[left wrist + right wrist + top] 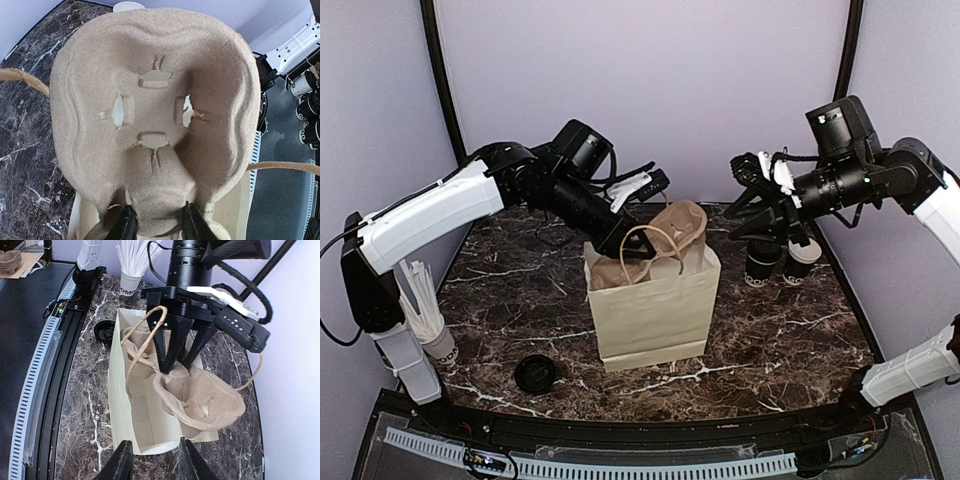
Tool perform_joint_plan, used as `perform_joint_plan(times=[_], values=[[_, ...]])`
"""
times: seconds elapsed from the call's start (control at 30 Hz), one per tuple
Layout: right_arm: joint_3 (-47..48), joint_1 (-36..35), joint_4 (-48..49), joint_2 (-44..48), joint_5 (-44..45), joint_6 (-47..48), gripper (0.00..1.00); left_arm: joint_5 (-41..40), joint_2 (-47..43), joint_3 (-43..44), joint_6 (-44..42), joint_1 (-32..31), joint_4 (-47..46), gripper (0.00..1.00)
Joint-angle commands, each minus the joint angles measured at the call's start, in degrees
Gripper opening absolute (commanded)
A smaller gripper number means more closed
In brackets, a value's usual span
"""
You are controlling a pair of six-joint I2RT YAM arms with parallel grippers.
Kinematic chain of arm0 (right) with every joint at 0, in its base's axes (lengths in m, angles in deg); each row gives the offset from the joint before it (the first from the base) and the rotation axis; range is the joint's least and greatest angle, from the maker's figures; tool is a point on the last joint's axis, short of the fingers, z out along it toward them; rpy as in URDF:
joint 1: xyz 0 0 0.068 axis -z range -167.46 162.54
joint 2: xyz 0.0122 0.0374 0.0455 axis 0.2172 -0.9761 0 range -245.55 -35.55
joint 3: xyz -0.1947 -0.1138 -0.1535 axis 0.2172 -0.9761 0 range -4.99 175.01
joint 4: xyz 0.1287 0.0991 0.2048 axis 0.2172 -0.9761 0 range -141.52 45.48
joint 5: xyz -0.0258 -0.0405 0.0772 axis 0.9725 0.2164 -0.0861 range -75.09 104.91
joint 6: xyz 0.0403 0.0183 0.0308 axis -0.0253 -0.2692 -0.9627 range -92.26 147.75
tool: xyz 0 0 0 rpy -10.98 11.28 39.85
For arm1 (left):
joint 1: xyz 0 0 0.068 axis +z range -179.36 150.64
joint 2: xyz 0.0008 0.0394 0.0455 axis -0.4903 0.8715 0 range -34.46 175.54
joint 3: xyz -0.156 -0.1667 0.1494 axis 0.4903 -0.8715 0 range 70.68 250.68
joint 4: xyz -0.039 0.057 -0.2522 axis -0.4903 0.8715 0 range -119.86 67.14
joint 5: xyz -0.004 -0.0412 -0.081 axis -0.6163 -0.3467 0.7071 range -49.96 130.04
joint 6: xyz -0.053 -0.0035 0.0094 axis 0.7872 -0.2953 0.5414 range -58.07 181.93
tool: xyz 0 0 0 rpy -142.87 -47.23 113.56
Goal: Pack the takeout coffee
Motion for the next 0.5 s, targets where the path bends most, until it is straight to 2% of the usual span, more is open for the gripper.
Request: perform_joint_plan(times=[0.0, 0.13, 0.17, 0.27, 0.47], values=[[-0.4, 3.4, 2.8, 0.9, -0.5, -2.4, 0.33, -2.2, 0.3, 2.6, -1.5, -0.9, 4.2, 0.18], [-3.4, 4.3, 7.0, 0.4, 2.5, -7.5, 0.32, -3.0, 0.6, 3.4, -1.5, -1.7, 5.3, 0.18], [-3.9, 4.4, 8.0, 0.2, 3.1, -8.4, 0.33, -3.2, 0.6, 3.4, -1.5, -1.8, 5.5, 0.17], [-7.1, 4.4, 10.1, -0.7, 4.7, -13.2, 0.46, -3.3, 0.2, 3.5, -1.5, -2.3, 5.9, 0.17], [-8.1, 4.4, 8.4, -3.2, 5.2, -17.6, 0.48, -4.7, 0.4, 3.1, -1.6, -3.1, 7.9, 0.17]])
